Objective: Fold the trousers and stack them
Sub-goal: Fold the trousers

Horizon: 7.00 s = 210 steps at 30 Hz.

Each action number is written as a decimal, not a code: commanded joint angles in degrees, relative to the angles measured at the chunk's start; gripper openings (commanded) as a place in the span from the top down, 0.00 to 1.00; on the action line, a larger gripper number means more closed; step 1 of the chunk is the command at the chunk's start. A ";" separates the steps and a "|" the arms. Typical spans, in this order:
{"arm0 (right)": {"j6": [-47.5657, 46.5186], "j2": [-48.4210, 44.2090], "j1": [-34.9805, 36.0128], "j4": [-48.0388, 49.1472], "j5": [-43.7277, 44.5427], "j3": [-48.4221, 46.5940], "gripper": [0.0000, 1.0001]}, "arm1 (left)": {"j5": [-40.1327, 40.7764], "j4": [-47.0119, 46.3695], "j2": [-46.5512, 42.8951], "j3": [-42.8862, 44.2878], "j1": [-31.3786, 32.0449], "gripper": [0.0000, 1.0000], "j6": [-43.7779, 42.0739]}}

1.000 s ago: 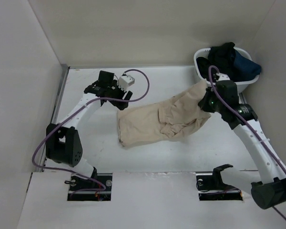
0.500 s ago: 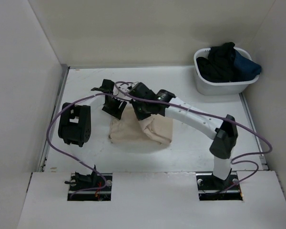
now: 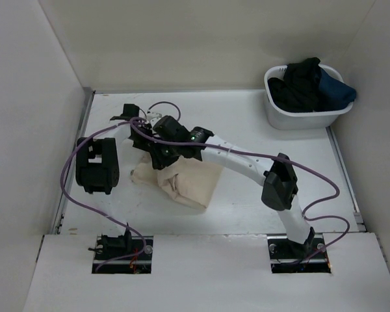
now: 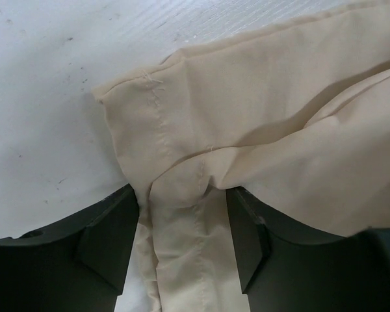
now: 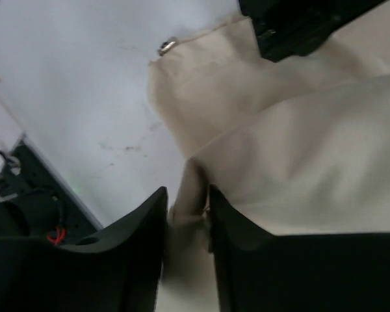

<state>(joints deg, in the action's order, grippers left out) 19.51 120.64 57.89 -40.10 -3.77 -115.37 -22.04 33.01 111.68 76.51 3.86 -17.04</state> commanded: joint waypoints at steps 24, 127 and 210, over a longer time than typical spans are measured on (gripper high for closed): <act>32.61 -50.77 -19.79 39.46 1.76 73.88 0.16 | -11.62 20.97 -7.97 1.98 4.35 0.00 -2.92; 12.04 -46.28 -38.42 26.29 -10.90 70.89 0.32 | -17.15 11.72 8.99 17.80 4.62 0.56 6.49; -5.09 -55.33 -56.53 -5.34 22.40 36.27 0.00 | 2.44 4.95 -38.46 3.73 -26.58 0.00 20.11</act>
<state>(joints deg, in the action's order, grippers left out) 15.16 66.98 0.84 -48.38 17.63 -77.62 -19.94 39.42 75.55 80.01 -22.79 3.22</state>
